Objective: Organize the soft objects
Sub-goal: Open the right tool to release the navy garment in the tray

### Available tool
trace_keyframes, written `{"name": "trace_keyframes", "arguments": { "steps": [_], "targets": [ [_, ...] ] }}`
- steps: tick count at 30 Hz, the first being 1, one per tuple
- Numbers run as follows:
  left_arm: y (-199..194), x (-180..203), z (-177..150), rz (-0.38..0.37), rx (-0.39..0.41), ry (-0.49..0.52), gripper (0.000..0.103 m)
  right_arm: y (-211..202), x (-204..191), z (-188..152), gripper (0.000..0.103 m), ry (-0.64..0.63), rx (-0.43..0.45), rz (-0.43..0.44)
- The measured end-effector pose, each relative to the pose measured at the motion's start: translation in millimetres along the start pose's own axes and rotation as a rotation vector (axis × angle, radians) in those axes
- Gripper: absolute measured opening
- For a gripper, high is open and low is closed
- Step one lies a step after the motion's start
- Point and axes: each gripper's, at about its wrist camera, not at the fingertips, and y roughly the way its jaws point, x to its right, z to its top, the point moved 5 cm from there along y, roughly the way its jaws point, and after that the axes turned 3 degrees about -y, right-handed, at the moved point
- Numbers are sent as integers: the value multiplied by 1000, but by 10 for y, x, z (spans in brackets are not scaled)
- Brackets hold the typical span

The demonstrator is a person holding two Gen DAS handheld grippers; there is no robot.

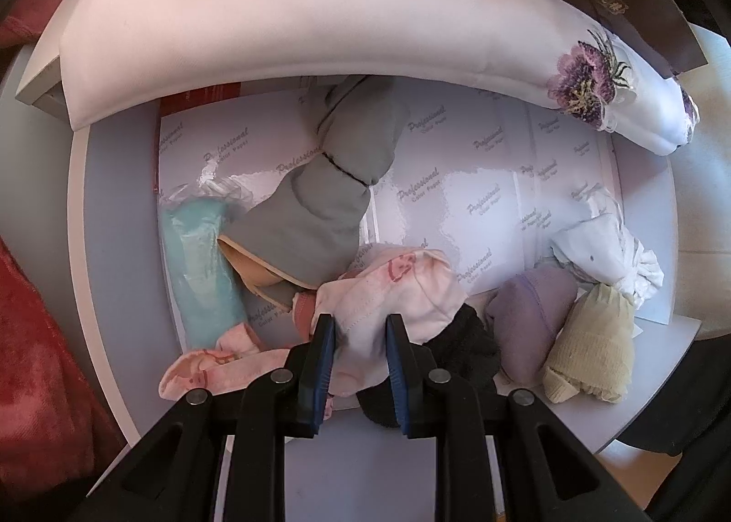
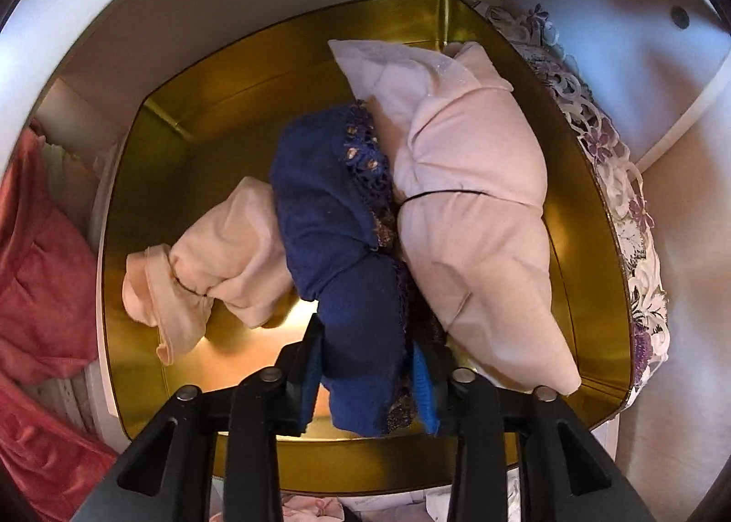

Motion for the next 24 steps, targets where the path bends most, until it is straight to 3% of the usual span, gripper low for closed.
{"name": "trace_keyframes", "arguments": {
  "steps": [4,9,18,24],
  "targets": [
    [19,15,-10,6,4,2,22,-72,-64,-56,44,-62,15,-7],
    [3,32,-27,9,8,3,22,-228,-119,-150,58,-113,50,-20],
    [-17,8,-38,-3,6,-10,22,-696,-122,-468,65,-218,118,-15],
    [5,-18,-41,-2,5,-3,22,-823,-20,-756,68,-270,119,-14]
  ]
}}
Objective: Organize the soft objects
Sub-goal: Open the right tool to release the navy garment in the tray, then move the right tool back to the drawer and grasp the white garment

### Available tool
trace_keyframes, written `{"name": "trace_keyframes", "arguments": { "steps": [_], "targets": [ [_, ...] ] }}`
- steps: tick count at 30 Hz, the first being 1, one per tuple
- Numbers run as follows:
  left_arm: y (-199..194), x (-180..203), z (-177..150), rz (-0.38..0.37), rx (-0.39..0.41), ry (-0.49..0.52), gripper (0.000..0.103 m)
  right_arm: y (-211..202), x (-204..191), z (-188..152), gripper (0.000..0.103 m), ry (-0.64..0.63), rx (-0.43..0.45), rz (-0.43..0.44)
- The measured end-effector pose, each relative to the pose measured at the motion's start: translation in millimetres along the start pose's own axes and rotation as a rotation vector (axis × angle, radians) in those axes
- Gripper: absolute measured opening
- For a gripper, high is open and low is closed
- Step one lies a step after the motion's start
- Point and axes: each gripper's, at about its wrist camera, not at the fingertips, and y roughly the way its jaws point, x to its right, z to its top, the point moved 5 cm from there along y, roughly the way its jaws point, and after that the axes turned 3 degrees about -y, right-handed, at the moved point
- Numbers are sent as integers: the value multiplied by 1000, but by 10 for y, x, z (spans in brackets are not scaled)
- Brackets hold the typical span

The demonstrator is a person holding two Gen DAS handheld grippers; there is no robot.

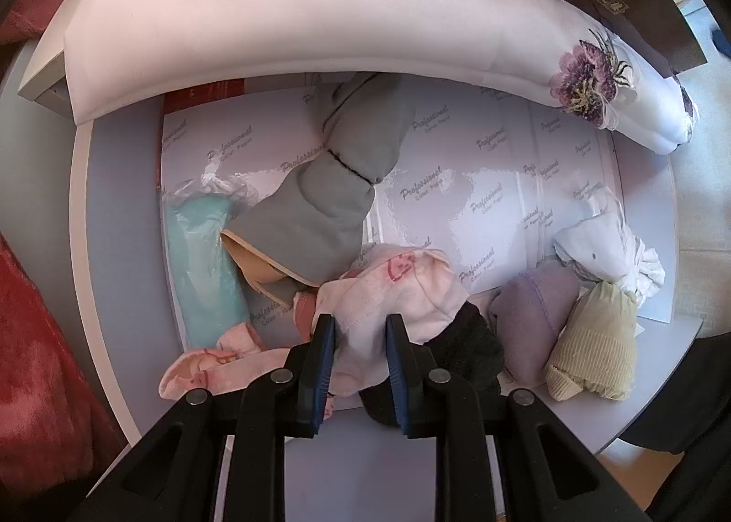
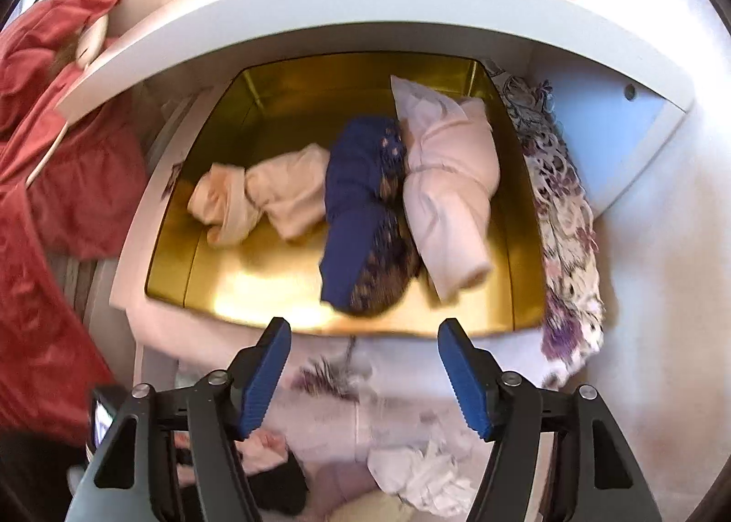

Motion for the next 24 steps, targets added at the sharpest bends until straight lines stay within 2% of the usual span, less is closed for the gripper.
{"name": "trace_keyframes", "arguments": {
  "steps": [4,6,10,14,19,24],
  "targets": [
    [4,0,0,-4,-1,-5,22,-41,21,-228,70,-9,-28,14],
    [12,-7,-3,-6,-2,-7,22,-22,32,-378,76,-11,-56,24],
    [17,-28,-1,-13,-3,-8,22,133,32,-739,79,-19,-175,24],
    [4,-53,8,-27,-3,-20,22,368,112,-1088,79,-3,-309,-26],
    [-27,-90,18,-53,1,-27,22,604,324,-1278,79,47,-380,-91],
    [-43,-108,18,-69,3,-35,22,823,416,-1447,80,75,-463,-105]
  ]
}}
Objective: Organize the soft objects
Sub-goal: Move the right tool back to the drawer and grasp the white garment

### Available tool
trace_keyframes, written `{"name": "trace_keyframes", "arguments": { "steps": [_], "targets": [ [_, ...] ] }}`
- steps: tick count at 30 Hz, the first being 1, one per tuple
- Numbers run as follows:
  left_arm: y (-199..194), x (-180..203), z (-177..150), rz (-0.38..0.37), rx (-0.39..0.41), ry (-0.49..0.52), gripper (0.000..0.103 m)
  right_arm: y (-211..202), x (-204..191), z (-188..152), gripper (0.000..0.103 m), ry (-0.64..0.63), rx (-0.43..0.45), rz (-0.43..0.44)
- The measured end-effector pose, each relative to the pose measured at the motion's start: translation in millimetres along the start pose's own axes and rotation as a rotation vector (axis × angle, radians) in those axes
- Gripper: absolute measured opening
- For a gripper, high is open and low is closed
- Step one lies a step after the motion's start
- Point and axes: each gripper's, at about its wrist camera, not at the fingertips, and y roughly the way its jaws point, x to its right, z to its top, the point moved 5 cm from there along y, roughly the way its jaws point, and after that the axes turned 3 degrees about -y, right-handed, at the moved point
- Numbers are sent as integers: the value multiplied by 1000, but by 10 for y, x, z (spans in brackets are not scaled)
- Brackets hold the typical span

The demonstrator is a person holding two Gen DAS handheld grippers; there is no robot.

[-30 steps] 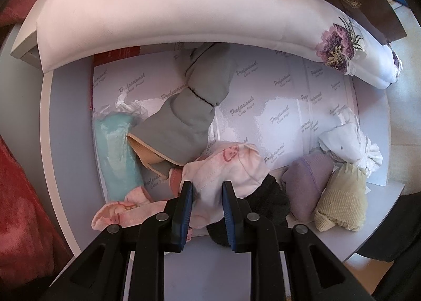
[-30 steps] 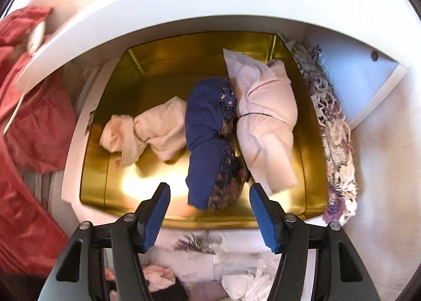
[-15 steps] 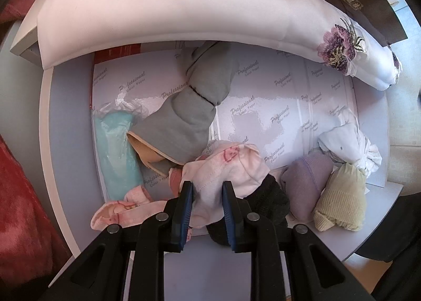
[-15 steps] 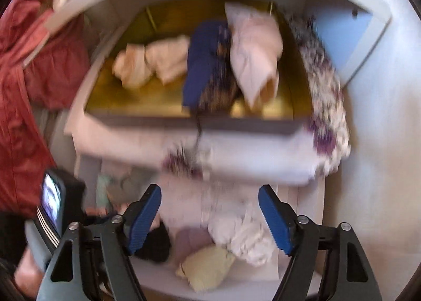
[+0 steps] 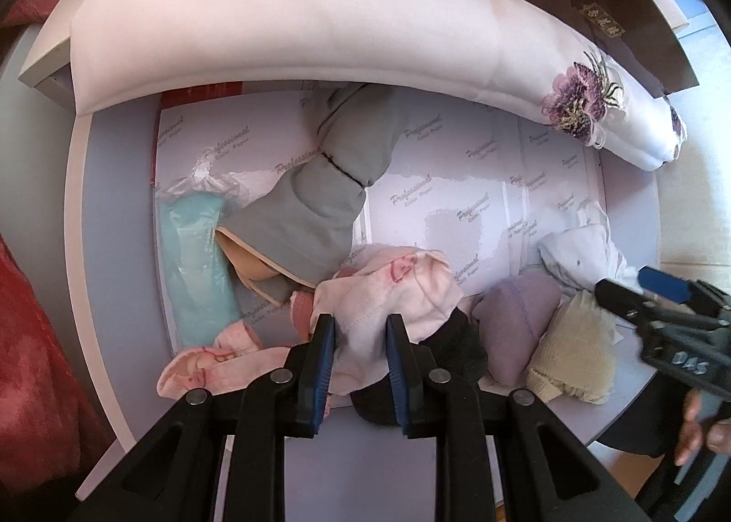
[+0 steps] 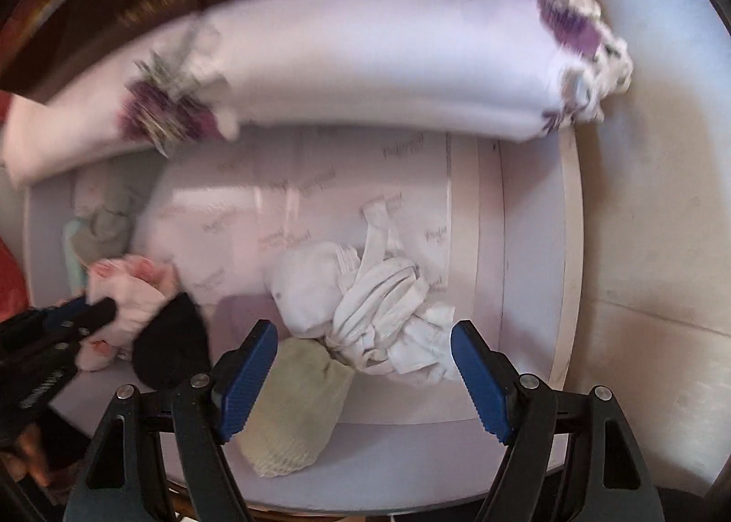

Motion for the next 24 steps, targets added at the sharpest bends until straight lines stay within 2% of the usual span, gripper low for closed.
{"name": "trace_keyframes", "arguments": {
  "steps": [7,10,11,12,15,19,21,24],
  "targets": [
    [-73,-93,13,-41,7,-20,22,205,-19,46,82,-13,-24,-42],
    [-182,-107,13,-76,21,-37,22,279,-24,61,75,-29,-27,-62],
    [-212,-111,16,-88,26,-41,21,286,-31,73,67,-43,-23,-86],
    [-252,-117,20,-106,34,-47,21,290,-10,82,65,-52,-22,-100],
    [-367,-122,35,-146,57,-64,19,294,-41,88,61,-74,-21,-118],
    [-535,-143,46,-211,96,-83,17,302,-48,82,62,-70,-30,-116],
    [-575,-130,62,-213,104,-80,17,321,-15,97,62,-45,-36,-99],
    [-548,-148,61,-167,97,-59,17,342,3,111,64,-39,-39,-94]
  ]
}}
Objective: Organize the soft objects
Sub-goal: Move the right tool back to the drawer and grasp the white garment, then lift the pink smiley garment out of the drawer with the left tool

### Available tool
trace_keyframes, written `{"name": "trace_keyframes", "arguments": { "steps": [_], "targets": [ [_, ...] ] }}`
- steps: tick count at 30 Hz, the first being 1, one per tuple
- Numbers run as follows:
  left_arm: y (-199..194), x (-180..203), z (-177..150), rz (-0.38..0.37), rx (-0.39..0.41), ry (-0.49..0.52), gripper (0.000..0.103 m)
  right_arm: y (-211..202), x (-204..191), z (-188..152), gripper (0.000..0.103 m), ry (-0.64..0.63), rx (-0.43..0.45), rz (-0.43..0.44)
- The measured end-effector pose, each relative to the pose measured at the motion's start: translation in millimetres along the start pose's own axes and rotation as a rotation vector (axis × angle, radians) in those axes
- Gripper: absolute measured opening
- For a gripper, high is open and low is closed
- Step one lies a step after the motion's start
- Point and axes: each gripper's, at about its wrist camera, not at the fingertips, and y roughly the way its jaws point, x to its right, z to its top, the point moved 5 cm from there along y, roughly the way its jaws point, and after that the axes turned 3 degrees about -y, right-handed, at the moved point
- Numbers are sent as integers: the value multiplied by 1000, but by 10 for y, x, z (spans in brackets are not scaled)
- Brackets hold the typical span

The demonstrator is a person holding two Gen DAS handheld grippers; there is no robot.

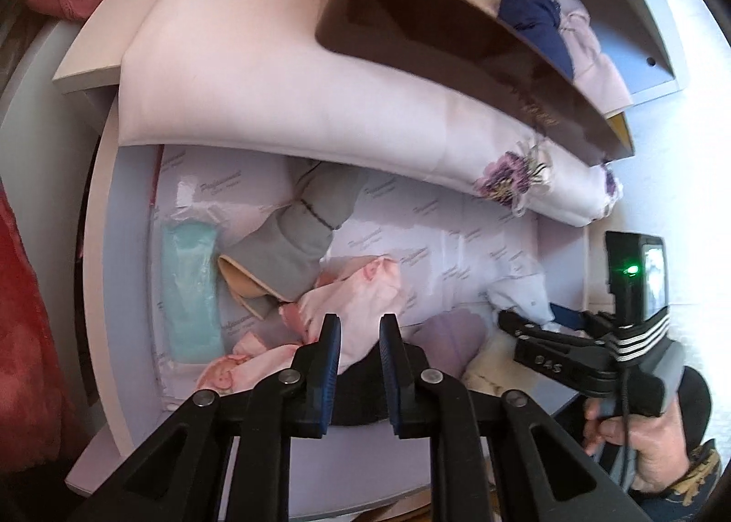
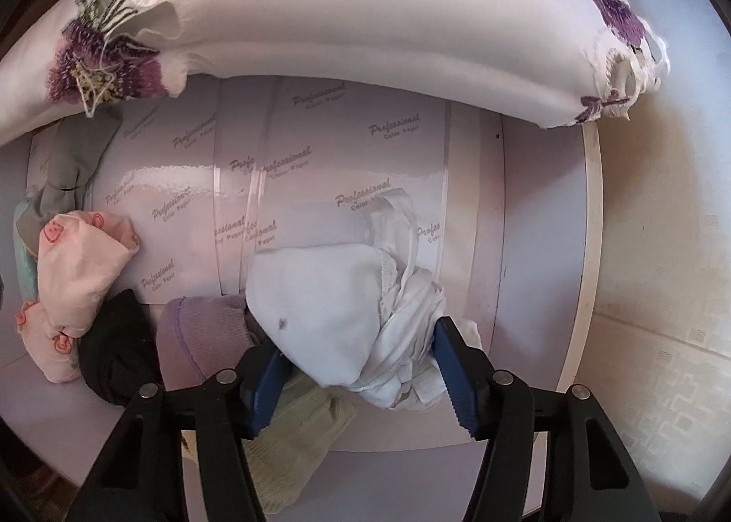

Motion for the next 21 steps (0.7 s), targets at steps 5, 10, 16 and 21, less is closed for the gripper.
{"name": "trace_keyframes", "arguments": {
  "steps": [5,10,16,21],
  "targets": [
    [118,132,-78,70,-38,123,36,18,68,18,64,16,-4,16],
    [350,144,-154,154,-103,186,39,-13,95,29,64,14,-3,22],
    [533,142,-181,217,-137,248,26,-10,97,32,65,13,-2,18],
    [379,95,-114,161,-95,184,15,26,126,27,65,35,-5,21]
  ]
}}
